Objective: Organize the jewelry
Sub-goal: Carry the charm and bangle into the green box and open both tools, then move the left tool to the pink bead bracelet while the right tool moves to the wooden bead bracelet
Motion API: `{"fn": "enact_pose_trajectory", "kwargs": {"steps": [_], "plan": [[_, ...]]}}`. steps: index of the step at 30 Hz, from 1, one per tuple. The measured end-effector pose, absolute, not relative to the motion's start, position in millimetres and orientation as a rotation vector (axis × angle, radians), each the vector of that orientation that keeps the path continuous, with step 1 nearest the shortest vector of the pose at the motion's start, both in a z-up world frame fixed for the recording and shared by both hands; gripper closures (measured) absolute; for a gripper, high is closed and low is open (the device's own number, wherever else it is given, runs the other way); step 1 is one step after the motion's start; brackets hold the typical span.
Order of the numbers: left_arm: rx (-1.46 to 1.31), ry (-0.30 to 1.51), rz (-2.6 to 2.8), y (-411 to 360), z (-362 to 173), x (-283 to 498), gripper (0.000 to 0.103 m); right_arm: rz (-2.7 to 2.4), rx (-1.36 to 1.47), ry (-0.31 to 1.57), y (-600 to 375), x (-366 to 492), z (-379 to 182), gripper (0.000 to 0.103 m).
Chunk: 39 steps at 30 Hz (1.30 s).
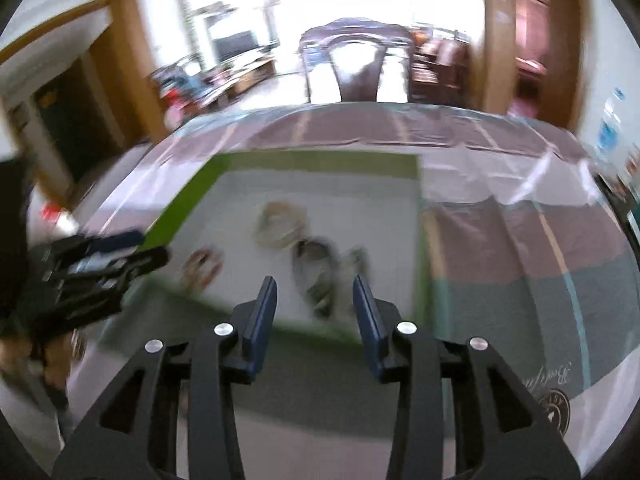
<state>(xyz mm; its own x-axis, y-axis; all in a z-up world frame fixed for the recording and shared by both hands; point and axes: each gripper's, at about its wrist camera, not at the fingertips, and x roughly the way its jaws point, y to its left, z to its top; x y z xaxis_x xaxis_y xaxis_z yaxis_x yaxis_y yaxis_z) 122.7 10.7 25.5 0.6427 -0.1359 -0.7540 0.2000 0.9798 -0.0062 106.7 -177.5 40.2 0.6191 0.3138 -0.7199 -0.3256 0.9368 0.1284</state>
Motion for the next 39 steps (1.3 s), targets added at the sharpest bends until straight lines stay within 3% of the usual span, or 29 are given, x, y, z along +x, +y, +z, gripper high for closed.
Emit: {"fn": "enact_pose_trajectory", "kwargs": {"steps": [6, 11, 17, 20, 31, 33, 34, 39], "plan": [[0.206, 0.939, -0.166, 11.7, -3.7, 77.0, 0.055, 0.504, -0.223, 0.958, -118.5, 70.8, -15.3, 0.064], [0.107, 0.990, -0.146, 22.5, -28.4, 61.6, 0.055, 0.503, -0.246, 1.022, -95.8, 70.4, -42.2, 0.064], [0.068, 0.944, -0.079, 15.5, -43.2, 49.4, 0.055, 0.477, -0.260, 0.994, -97.3, 63.8, -42.7, 0.063], [0.084, 0.927, -0.065, 15.5, -46.9, 45.5, 0.062, 0.455, -0.269, 0.996, -102.1, 59.6, -41.4, 0.064], [0.060, 0.946, -0.071, 21.9, -52.0, 45.8, 0.061, 0.401, -0.221, 0.960, -117.1, 54.2, -47.9, 0.064], [0.049, 0.943, -0.076, 21.6, -52.1, 45.9, 0.066, 0.404, -0.222, 0.957, -116.3, 53.1, -48.1, 0.064], [0.046, 0.941, -0.077, 21.8, -52.3, 46.1, 0.072, 0.407, -0.221, 0.957, -116.4, 53.2, -48.2, 0.065], [0.041, 0.937, -0.079, 21.0, -53.1, 46.2, 0.076, 0.431, -0.216, 0.960, -121.1, 50.0, -46.8, 0.079]]}}
